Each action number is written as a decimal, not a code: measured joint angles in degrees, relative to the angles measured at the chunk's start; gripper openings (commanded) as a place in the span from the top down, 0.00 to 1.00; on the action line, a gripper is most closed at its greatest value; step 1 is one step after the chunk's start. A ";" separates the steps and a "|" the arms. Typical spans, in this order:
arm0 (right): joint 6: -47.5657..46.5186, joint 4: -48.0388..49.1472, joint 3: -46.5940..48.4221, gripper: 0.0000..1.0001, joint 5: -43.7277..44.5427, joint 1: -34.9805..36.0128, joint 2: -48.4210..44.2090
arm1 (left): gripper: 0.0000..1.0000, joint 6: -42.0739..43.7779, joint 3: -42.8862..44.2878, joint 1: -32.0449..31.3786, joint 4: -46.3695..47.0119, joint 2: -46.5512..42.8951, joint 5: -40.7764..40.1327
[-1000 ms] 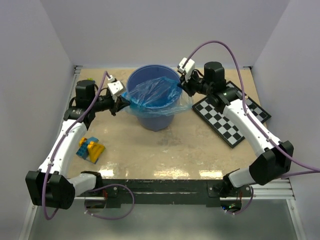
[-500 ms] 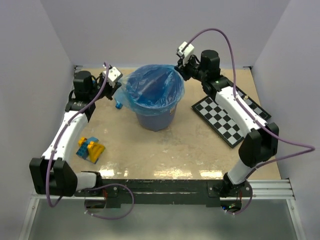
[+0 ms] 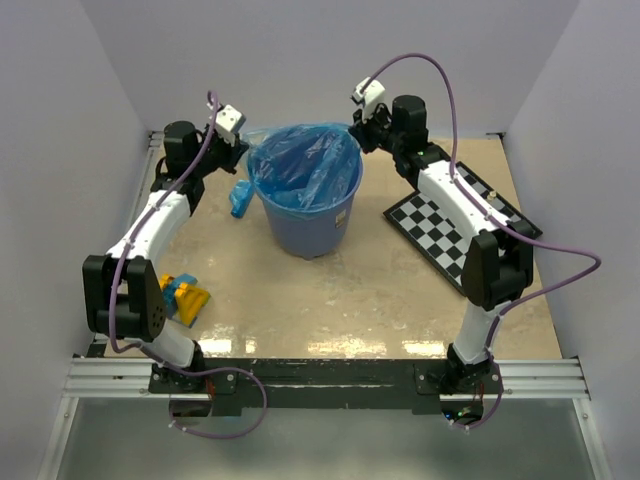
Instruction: Put the trash bags into the trash bin
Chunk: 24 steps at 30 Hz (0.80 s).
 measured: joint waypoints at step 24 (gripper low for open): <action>0.24 -5.18 -8.96 0.99 -9.88 -2.01 -2.99 | 1.00 -23.63 -3.43 -0.76 2.51 8.46 13.27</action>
